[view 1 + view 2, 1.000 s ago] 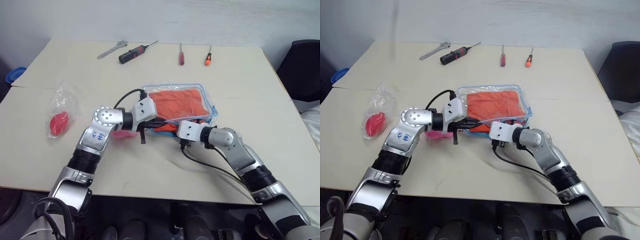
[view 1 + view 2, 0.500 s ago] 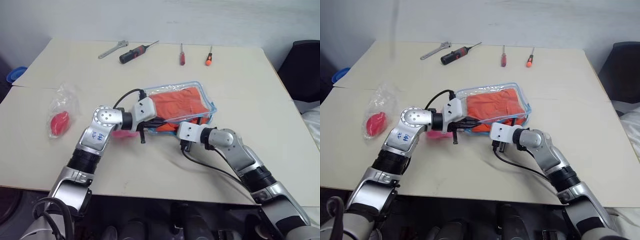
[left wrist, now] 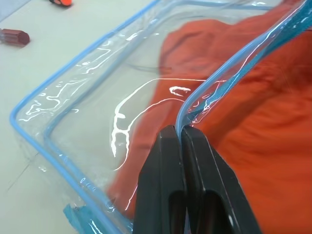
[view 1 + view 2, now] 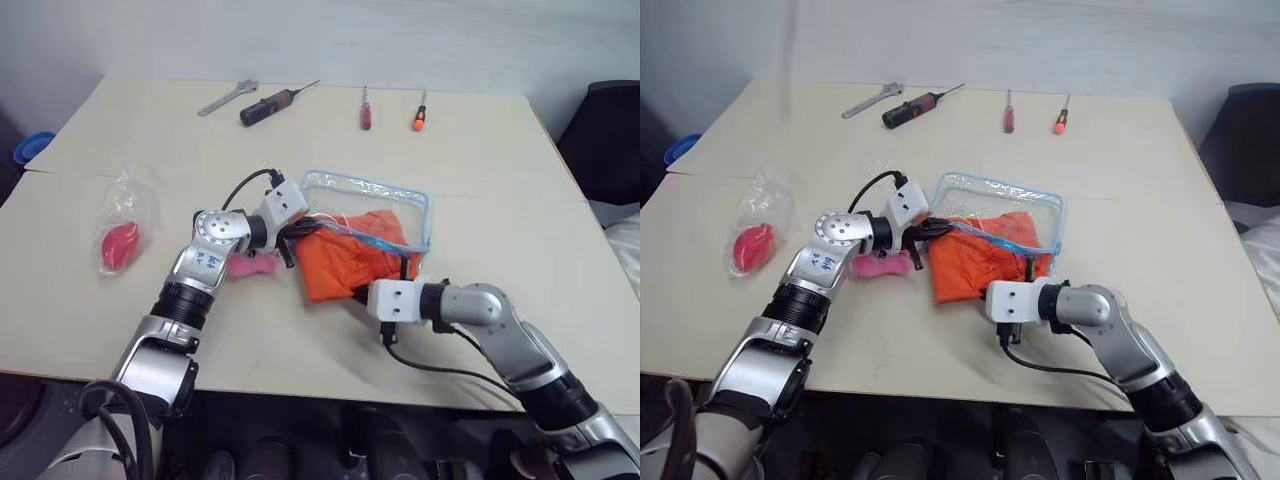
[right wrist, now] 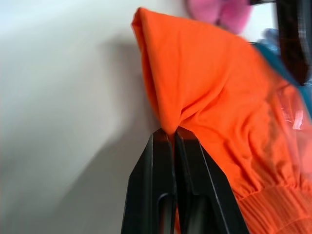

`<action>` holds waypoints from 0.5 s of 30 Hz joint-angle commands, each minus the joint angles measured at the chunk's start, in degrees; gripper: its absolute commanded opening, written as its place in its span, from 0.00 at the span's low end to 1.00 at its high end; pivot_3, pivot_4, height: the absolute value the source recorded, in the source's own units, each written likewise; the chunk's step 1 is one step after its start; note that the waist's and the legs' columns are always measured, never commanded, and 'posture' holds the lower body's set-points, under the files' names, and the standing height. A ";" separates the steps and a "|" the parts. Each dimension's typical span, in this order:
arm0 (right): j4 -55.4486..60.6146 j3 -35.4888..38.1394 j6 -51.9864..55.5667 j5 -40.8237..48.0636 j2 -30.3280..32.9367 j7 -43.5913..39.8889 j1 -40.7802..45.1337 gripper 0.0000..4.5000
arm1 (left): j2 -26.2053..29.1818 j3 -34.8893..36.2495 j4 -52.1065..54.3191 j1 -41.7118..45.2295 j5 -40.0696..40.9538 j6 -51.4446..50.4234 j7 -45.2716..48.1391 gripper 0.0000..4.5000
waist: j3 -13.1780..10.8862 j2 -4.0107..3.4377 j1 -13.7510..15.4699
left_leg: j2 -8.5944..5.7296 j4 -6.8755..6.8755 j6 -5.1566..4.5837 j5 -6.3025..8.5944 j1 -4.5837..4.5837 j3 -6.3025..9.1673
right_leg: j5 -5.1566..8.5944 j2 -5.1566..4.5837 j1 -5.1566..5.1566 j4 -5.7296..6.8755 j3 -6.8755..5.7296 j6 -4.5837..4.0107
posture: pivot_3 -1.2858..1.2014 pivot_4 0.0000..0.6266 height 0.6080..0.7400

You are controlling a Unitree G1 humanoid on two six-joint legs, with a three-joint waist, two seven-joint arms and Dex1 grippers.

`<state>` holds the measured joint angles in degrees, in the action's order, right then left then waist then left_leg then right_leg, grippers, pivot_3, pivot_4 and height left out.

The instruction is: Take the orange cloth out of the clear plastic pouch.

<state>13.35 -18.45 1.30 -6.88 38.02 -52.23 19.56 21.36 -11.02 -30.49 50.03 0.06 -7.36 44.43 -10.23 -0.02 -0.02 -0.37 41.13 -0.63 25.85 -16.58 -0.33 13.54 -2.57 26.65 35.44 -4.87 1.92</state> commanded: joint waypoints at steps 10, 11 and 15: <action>9.53 9.16 -2.47 5.82 14.32 -6.98 -17.37 0.01 | 1.55 2.38 -6.51 4.28 -2.50 3.74 -5.76 0.00 | 0.00 0.01 0.79 | 0.00 -0.01 0.03 0.01 0.03 0.00 | 0.00 0.00 -0.05 -0.07 -0.05 0.01 | 0.52 0.24 1.00; 10.07 11.35 -2.32 6.38 15.74 -7.02 -19.85 0.01 | 2.10 2.54 -7.13 4.35 -2.75 4.07 -5.84 0.00 | 0.00 0.00 1.08 | 0.00 -0.01 0.03 0.01 0.03 -0.01 | 0.00 0.00 -0.05 -0.07 -0.04 0.01 | 0.52 0.24 1.00; 9.98 22.71 -1.90 7.04 18.49 -4.26 -29.96 0.01 | 4.69 2.36 -6.59 2.82 -3.10 5.79 -3.56 0.00 | 0.00 0.01 1.47 | 0.00 -0.05 0.04 0.02 0.07 -0.06 | -0.01 0.01 -0.11 -0.12 -0.04 0.03 | 0.52 0.24 1.00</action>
<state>24.22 0.21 -1.31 0.38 55.44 -57.35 -8.72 25.40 -9.67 -38.57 53.07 -2.78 -2.91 40.14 -10.23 -0.01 1.46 -0.37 41.09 -0.60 25.87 -16.51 -0.39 13.52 -2.56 26.52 35.32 -4.91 1.96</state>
